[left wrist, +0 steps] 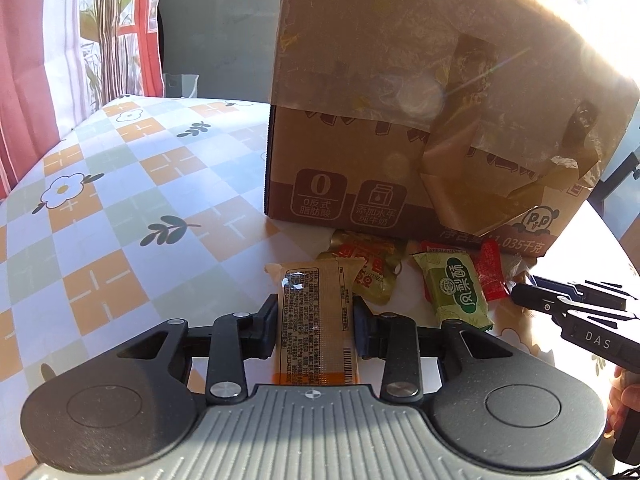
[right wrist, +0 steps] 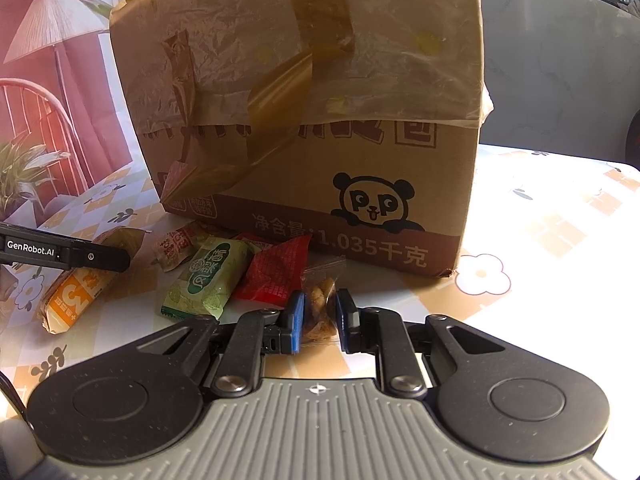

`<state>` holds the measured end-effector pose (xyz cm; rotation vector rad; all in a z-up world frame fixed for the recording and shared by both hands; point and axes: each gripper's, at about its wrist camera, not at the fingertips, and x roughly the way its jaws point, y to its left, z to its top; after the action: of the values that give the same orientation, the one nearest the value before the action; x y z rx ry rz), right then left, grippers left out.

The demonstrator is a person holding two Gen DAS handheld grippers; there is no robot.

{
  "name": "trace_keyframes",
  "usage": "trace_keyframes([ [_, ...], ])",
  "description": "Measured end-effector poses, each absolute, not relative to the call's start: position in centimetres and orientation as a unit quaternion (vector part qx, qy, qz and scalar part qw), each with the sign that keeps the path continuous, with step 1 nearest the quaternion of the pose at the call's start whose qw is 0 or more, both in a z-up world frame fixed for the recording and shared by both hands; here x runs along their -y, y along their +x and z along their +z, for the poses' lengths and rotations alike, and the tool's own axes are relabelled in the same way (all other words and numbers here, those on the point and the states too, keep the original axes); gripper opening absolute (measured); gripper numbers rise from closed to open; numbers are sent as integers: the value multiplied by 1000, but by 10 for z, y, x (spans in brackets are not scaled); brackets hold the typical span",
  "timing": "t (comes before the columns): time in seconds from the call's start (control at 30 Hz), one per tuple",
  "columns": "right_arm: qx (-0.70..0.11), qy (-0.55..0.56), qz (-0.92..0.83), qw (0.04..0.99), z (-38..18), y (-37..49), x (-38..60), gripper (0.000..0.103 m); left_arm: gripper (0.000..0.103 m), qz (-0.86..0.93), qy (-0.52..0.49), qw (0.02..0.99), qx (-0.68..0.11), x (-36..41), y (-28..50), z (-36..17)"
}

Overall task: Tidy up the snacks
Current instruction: 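Lower the left gripper onto the cream wafer bar packet and close while right holds nuts, then lift both held snacks and carry them over the box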

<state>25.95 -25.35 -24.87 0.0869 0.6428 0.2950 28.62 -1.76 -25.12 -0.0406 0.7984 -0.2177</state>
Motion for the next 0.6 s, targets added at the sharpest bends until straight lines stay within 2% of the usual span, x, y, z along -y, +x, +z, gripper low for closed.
trace_keyframes([
  [0.6, -285, 5, 150, 947, -223, 237, 242, 18, 38, -120, -45, 924, -360, 5, 276, -228],
])
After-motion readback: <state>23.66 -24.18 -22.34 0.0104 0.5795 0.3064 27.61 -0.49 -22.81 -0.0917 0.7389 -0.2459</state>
